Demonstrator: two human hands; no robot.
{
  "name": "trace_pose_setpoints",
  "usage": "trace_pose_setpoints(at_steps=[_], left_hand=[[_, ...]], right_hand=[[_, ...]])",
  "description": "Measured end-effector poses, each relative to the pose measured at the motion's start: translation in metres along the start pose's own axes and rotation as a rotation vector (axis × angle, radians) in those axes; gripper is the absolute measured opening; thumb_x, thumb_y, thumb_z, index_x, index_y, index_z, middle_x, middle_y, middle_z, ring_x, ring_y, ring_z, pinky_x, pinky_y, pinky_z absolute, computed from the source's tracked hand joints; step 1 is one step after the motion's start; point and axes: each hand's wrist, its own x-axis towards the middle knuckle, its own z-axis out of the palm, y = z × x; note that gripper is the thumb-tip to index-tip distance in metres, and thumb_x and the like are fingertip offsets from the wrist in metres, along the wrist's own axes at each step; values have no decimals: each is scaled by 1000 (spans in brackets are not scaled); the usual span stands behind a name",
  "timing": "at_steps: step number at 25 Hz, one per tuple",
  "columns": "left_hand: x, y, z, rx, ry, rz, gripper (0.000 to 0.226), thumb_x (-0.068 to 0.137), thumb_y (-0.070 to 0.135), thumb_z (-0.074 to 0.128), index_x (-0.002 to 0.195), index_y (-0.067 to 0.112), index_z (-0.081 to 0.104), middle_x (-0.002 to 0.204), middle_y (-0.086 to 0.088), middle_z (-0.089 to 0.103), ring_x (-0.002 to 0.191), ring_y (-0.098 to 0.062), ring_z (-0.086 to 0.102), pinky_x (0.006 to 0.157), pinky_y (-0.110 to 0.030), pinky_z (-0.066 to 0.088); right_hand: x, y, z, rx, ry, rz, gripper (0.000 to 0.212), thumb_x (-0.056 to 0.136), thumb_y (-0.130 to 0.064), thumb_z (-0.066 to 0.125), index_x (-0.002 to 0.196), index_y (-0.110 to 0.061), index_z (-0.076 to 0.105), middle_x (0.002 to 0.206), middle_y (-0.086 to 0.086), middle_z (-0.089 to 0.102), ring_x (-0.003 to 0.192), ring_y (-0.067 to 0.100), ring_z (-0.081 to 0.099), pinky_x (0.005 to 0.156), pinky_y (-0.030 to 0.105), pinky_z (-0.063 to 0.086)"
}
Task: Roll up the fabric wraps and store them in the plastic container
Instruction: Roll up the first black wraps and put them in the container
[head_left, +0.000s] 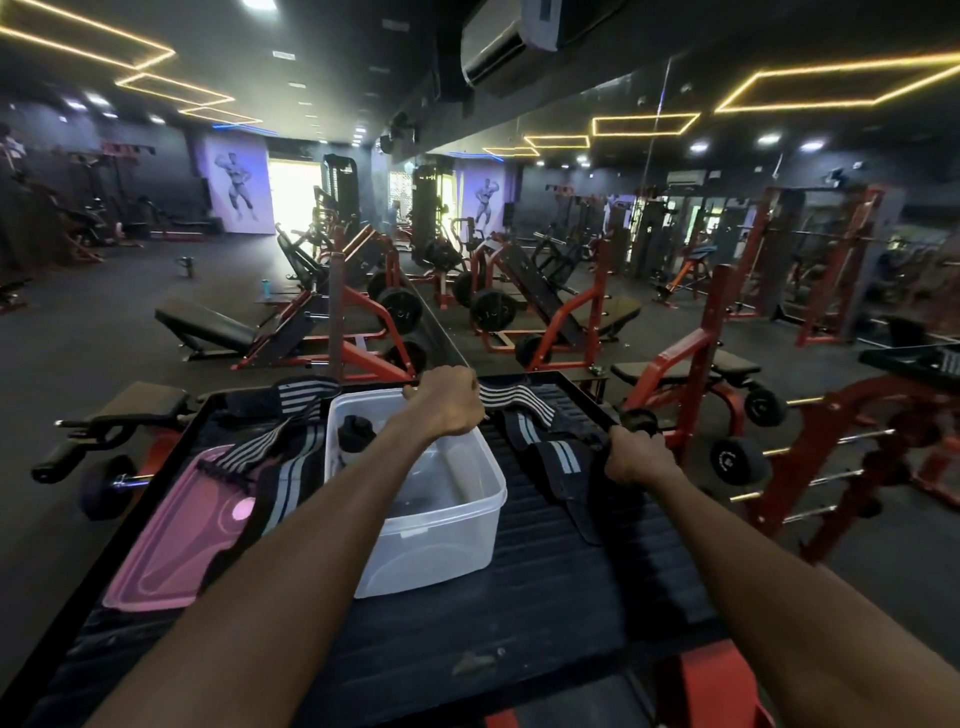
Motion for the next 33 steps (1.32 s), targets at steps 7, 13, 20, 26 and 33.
trace_pose_setpoints(at_steps=[7,13,20,26,33], left_hand=[[-2,-10,11,-55,8,28,14,90,13,51,94,17,64,98,-4,66,97,-25,57,86,-46,42],[1,-28,-2,-115,30,107,14,93,14,53,91,21,64,98,-4,69,91,-21,62,87,-43,51],[0,-41,-24,-329,7,156,11,95,10,58,100,15,67,97,1,66,87,-13,62,69,-21,47],[0,-77,-38,-254,57,89,16,93,7,58,101,18,67,99,1,68,89,-14,64,70,-19,47],[-2,-113,-38,241,11,-42,12,90,17,57,98,21,65,114,-4,57,117,-30,48,100,-55,38]], right_hand=[[2,7,13,234,-28,137,62,89,-38,56,140,-10,33,137,23,50,124,42,51,102,45,44],[22,-4,-11,881,77,200,48,64,-32,68,104,-5,69,103,18,72,89,33,69,72,42,61],[-28,-104,-67,1468,-210,-189,24,79,7,65,101,0,60,97,17,60,97,34,58,72,56,58],[-38,-173,-70,1099,-188,-447,43,68,5,77,107,-6,62,100,12,69,93,26,65,74,33,52],[-18,-226,-36,480,-221,-592,61,61,-3,85,111,-18,53,109,9,64,99,27,64,79,36,58]])
